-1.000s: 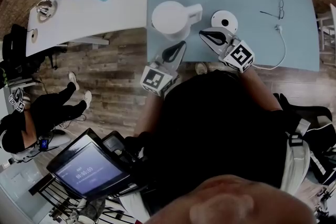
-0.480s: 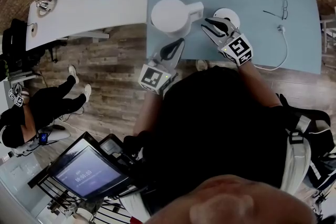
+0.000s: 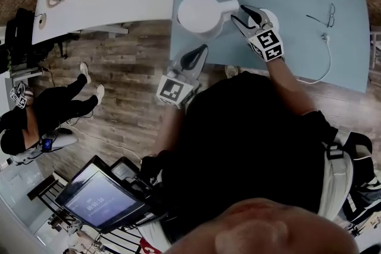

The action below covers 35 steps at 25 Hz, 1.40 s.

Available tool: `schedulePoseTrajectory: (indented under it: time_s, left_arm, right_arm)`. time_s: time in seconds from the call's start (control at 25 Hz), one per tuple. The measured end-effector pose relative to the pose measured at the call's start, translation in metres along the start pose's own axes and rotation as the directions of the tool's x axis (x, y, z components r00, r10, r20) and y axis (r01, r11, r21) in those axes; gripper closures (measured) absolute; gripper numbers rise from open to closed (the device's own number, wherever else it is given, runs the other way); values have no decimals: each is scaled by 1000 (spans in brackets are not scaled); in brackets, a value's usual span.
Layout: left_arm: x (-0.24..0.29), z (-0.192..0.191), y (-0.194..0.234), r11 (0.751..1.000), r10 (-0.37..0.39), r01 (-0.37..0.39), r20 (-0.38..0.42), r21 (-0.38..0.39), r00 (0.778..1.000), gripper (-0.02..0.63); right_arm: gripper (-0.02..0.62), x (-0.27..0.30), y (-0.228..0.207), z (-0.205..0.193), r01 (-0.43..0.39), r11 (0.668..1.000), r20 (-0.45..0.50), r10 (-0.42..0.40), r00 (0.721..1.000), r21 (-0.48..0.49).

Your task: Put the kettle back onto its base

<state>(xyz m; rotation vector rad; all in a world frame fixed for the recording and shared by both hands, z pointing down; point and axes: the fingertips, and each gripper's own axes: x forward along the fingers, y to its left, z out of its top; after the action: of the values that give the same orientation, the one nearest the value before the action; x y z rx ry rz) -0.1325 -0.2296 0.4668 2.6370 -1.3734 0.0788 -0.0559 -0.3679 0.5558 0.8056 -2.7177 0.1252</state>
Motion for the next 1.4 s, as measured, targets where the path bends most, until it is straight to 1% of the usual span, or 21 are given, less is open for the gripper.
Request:
schedulePoseTrajectory:
  time_s: [0.08, 0.2, 0.36, 0.52, 0.64, 0.76, 0.88, 0.92, 0.96, 1.28, 1.4]
  left_arm:
    - [-3, -3, 2, 1000, 17, -17, 4, 7, 1000, 604]
    - [-11, -5, 8, 999, 52, -52, 9, -13, 999, 604]
    - [-21, -7, 13, 997, 83, -83, 14, -9, 996, 604]
    - [-28, -7, 17, 994, 110, -110, 12, -19, 994, 604]
    - [-36, -7, 20, 991, 131, -131, 13, -5, 991, 604]
    - [-43, -8, 23, 989, 147, -147, 15, 8, 989, 604]
    - [-48, -4, 26, 986, 168, -168, 1, -4, 986, 604]
    - [-50, -4, 28, 985, 172, -172, 4, 4, 985, 604]
    - [-52, -5, 29, 984, 175, -175, 9, 13, 985, 604]
    - [-55, -5, 23, 985, 175, -174, 15, -5, 985, 604]
    - [-55, 1, 20, 985, 173, -173, -1, -7, 985, 604]
  right_arm:
    - [402, 6, -3, -2, 5, 1000, -5, -5, 1000, 2]
    - [399, 18, -4, -3, 2, 1000, -14, -2, 1000, -6]
    - [399, 33, -5, -5, 6, 1000, -28, -6, 1000, -17]
    - [399, 43, -7, -3, 22, 999, -17, -23, 1000, -31]
    - [416, 46, -9, 1, 43, 999, 8, -43, 999, -31]
    - [436, 50, -10, 0, 50, 999, 11, -49, 999, -14]
    - [465, 55, -10, 1, 55, 998, 15, -55, 998, -4]
    - [498, 56, -9, 2, 57, 998, 21, -57, 998, 0]
    - [509, 56, -9, 3, 58, 998, 29, -58, 998, 5]
    - [506, 52, -11, 7, 72, 996, 50, -75, 996, 60]
    - [506, 48, -11, 12, 79, 994, 65, -84, 994, 72]
